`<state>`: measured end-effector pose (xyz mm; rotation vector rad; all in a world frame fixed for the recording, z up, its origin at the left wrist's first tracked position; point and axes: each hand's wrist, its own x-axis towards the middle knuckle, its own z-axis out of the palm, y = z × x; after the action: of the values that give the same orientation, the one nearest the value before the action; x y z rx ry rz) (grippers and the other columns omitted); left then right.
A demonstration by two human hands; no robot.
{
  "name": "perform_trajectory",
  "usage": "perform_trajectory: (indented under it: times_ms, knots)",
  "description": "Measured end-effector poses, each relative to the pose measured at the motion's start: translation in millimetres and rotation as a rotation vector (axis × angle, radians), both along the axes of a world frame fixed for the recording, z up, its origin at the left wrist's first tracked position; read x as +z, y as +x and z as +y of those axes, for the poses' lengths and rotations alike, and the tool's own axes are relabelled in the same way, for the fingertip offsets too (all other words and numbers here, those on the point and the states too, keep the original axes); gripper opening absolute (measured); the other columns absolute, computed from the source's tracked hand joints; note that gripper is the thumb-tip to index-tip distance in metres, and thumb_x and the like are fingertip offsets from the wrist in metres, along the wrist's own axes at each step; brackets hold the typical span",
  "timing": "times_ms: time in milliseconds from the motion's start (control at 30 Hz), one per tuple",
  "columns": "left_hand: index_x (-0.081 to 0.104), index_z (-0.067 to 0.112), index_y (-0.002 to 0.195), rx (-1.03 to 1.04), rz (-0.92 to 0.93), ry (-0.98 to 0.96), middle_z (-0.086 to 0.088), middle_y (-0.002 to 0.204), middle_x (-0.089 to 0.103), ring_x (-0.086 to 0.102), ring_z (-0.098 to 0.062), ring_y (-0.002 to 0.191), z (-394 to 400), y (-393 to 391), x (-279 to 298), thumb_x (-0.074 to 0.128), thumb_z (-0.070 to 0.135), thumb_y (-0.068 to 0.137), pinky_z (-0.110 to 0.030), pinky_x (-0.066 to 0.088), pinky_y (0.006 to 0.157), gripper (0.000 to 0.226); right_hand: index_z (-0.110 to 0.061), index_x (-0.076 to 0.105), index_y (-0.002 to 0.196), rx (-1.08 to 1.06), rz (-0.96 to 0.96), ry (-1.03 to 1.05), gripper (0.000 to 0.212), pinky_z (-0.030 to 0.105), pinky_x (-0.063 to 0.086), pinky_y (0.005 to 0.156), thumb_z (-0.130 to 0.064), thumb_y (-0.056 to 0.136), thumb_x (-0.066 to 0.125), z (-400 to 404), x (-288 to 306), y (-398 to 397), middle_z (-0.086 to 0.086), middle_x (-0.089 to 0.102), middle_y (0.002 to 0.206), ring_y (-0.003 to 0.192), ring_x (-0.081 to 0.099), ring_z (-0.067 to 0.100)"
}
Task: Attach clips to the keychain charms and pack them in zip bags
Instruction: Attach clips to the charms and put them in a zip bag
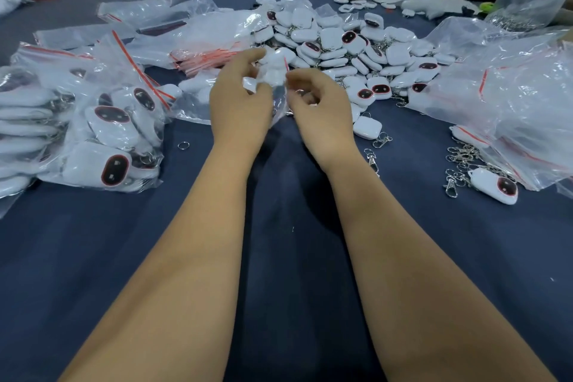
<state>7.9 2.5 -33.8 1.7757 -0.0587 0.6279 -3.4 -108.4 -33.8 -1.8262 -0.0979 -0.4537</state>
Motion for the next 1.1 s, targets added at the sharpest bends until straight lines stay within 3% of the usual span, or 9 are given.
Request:
perform_trajectory:
  times_ms: [133,200,300,500,567,733,833,933,1100]
  knots:
    - [0.06,0.025,0.098,0.201,0.013,-0.352,0.01,0.09,0.058,0.058,-0.013,0.082,10,6,6,0.049,0.002,0.089,-0.041,0.055,0.083,0.027,-0.027,0.063,0.099,-0.264,0.009,0.074,0.026,0.008,0.04,0.063,-0.007,0.09,0.049,-13,1,1,-0.016,0.061,0.093,0.069,0.053,-0.008]
    - [0.058,0.025,0.095,0.301,-0.114,-0.409,0.008,0.091,0.057,0.055,-0.004,0.08,12,3,8,0.048,0.001,0.088,-0.03,0.053,0.078,0.026,-0.027,0.061,0.1,-0.329,0.048,0.024,0.029,0.017,0.041,0.07,-0.005,0.09,0.045,-17,0,2,-0.012,0.062,0.102,0.088,0.056,0.0]
    - [0.056,0.032,0.092,0.289,-0.211,-0.262,0.008,0.093,0.057,0.048,0.007,0.068,9,-2,8,0.047,0.004,0.082,-0.013,0.042,0.068,0.031,-0.024,0.06,0.122,-0.307,0.09,-0.203,0.043,0.032,0.044,0.092,-0.003,0.087,0.045,-19,-2,5,-0.003,0.061,0.121,0.116,0.051,0.02]
    - [0.066,0.035,0.092,-0.125,0.181,0.226,0.008,0.084,0.062,0.054,-0.01,0.069,-2,4,-10,0.047,0.003,0.087,-0.028,0.047,0.068,0.037,-0.036,0.047,0.141,-0.183,0.167,-0.878,0.049,0.04,0.023,0.109,-0.027,0.093,0.046,-13,-11,9,-0.002,0.05,0.137,0.134,0.033,0.025]
    - [0.071,0.031,0.088,-0.138,0.269,0.29,0.01,0.073,0.062,0.055,-0.016,0.069,-1,4,-12,0.043,0.0,0.082,-0.026,0.043,0.067,0.042,-0.039,0.055,0.133,-0.186,0.175,-0.872,0.042,0.038,0.021,0.107,-0.03,0.092,0.048,-13,-11,8,-0.006,0.054,0.135,0.132,0.035,0.023]
    - [0.073,0.017,0.108,0.065,0.291,0.388,-0.005,0.115,0.069,0.06,-0.025,0.105,4,5,-8,0.048,0.0,0.082,-0.027,0.043,0.079,0.041,-0.039,0.069,0.11,-0.236,0.15,-0.696,0.026,0.036,0.025,0.101,-0.039,0.091,0.052,-13,-7,6,-0.011,0.066,0.115,0.121,0.044,0.021]
    - [0.069,0.021,0.103,0.057,0.291,0.396,-0.009,0.116,0.061,0.057,-0.029,0.106,5,7,-9,0.057,0.006,0.082,-0.03,0.043,0.084,0.029,-0.033,0.064,0.12,-0.303,0.164,-0.775,0.031,0.038,0.019,0.103,-0.04,0.095,0.049,-12,-9,6,-0.004,0.058,0.125,0.126,0.038,0.023]
    - [0.062,0.011,0.127,0.047,0.28,0.376,-0.016,0.128,0.055,0.054,-0.032,0.117,4,8,-9,0.065,0.019,0.084,-0.03,0.042,0.092,0.044,-0.02,0.066,0.115,-0.345,0.238,-0.901,0.038,0.043,0.018,0.111,-0.045,0.096,0.044,-13,-11,6,0.003,0.047,0.132,0.128,0.03,0.028]
    - [0.056,0.021,0.136,0.085,0.226,0.445,-0.007,0.132,0.048,0.046,-0.025,0.125,3,7,-10,0.065,0.019,0.084,-0.03,0.04,0.089,0.053,-0.021,0.057,0.112,-0.268,0.194,-0.714,0.031,0.038,0.025,0.099,-0.043,0.09,0.058,-13,-8,7,-0.001,0.059,0.115,0.121,0.039,0.025]
